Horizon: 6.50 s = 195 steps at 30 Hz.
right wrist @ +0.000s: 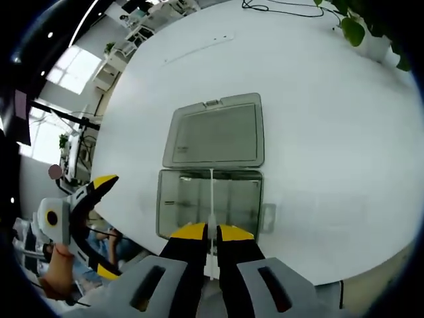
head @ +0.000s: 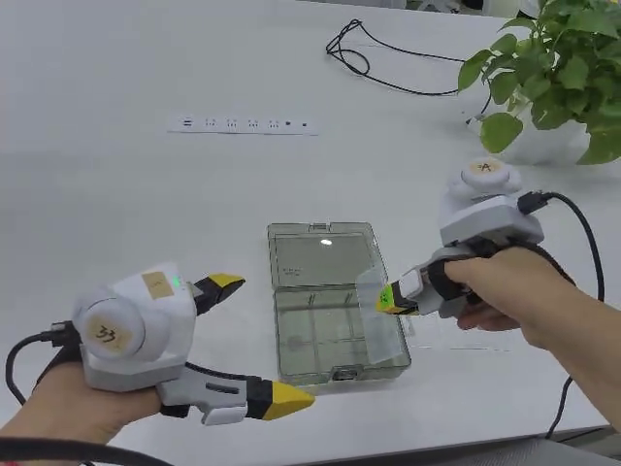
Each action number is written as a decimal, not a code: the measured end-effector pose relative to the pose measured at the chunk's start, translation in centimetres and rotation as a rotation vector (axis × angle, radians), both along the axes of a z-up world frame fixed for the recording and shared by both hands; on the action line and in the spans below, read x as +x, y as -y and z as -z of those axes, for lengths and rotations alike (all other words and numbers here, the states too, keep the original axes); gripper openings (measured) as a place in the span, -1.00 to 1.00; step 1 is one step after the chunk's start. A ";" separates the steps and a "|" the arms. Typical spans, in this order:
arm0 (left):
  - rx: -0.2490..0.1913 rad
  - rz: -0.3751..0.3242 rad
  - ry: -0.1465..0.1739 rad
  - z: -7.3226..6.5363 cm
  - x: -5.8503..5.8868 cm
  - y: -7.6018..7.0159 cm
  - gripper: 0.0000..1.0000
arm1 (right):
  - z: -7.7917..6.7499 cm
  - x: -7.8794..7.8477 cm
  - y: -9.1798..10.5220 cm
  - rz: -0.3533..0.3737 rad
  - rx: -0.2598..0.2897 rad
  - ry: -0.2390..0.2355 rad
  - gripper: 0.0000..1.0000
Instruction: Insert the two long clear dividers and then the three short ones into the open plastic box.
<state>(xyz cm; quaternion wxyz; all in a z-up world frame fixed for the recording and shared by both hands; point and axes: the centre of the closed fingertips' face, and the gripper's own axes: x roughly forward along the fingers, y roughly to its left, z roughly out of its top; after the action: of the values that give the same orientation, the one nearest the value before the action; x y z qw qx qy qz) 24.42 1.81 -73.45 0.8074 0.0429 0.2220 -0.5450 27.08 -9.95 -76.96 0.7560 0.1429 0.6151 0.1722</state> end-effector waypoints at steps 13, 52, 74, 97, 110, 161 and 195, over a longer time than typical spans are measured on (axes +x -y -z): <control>-0.006 -0.005 -0.014 0.4 -0.2 -0.2 0.99 | 1.8 -0.2 0.0 0.000 -0.042 -0.023 -0.87; -0.038 -0.010 -0.022 0.1 -0.1 0.3 0.94 | 2.4 0.6 0.4 0.051 -0.033 -0.019 -0.87; -0.049 -0.023 -0.032 0.2 -0.2 0.2 0.92 | 2.6 0.6 0.0 0.029 -0.062 -0.011 -0.87; -0.044 -0.025 -0.036 0.3 -0.2 0.1 0.92 | 2.8 0.7 -0.1 0.014 -0.078 0.003 -0.87; -0.039 -0.023 -0.038 0.4 -0.1 0.1 0.92 | 3.3 1.0 -1.1 -0.063 -0.078 0.027 -0.83; 0.026 -0.114 -0.054 0.6 0.0 -0.9 0.88 | 1.1 1.6 -1.4 -0.207 0.123 0.304 -0.49; 0.112 -0.251 -0.111 1.7 1.0 -4.1 0.76 | -5.0 -1.0 0.0 -0.608 0.209 0.698 0.39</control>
<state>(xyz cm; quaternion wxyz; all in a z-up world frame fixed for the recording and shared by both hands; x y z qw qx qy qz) 25.43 5.93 -75.11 0.8520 0.0298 0.3000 -0.4280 26.09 -9.91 -71.97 0.8145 -0.0346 0.3176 0.4843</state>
